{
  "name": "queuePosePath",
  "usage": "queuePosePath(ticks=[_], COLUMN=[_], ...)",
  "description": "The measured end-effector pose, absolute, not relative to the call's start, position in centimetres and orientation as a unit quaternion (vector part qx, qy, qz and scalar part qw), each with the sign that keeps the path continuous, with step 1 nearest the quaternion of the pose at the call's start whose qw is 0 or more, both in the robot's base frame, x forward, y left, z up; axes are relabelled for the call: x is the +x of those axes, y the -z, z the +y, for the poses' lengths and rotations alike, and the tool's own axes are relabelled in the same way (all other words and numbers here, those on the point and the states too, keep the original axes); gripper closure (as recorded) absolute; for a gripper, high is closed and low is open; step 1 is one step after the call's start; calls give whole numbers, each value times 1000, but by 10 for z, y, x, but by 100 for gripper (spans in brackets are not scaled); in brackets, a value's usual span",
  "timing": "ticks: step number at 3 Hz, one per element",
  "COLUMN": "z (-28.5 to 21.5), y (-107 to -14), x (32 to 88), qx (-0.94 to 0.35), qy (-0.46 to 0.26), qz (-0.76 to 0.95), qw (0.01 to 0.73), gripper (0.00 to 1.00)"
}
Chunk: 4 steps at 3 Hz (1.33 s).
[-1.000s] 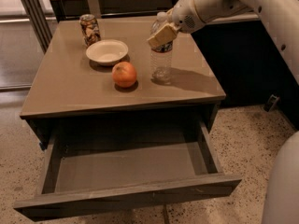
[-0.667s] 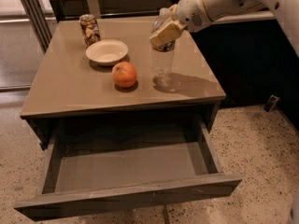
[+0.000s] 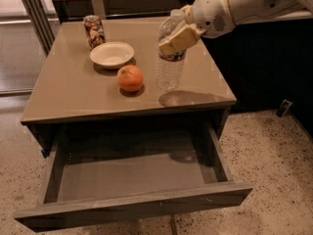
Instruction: Place water bottle into top drawer
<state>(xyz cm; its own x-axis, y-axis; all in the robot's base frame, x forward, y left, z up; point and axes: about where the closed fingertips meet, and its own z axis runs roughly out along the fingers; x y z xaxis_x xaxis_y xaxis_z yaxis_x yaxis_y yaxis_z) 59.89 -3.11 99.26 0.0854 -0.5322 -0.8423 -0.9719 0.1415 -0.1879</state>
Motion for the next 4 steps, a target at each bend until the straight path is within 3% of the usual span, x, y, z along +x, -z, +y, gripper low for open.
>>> queuePosePath(ticks=[2, 4], z=[-29, -21], y=[-986, -923], x=[565, 509], qx=[-616, -609], qy=[-227, -230], qz=[615, 634], qw=[437, 417], gripper=[100, 100])
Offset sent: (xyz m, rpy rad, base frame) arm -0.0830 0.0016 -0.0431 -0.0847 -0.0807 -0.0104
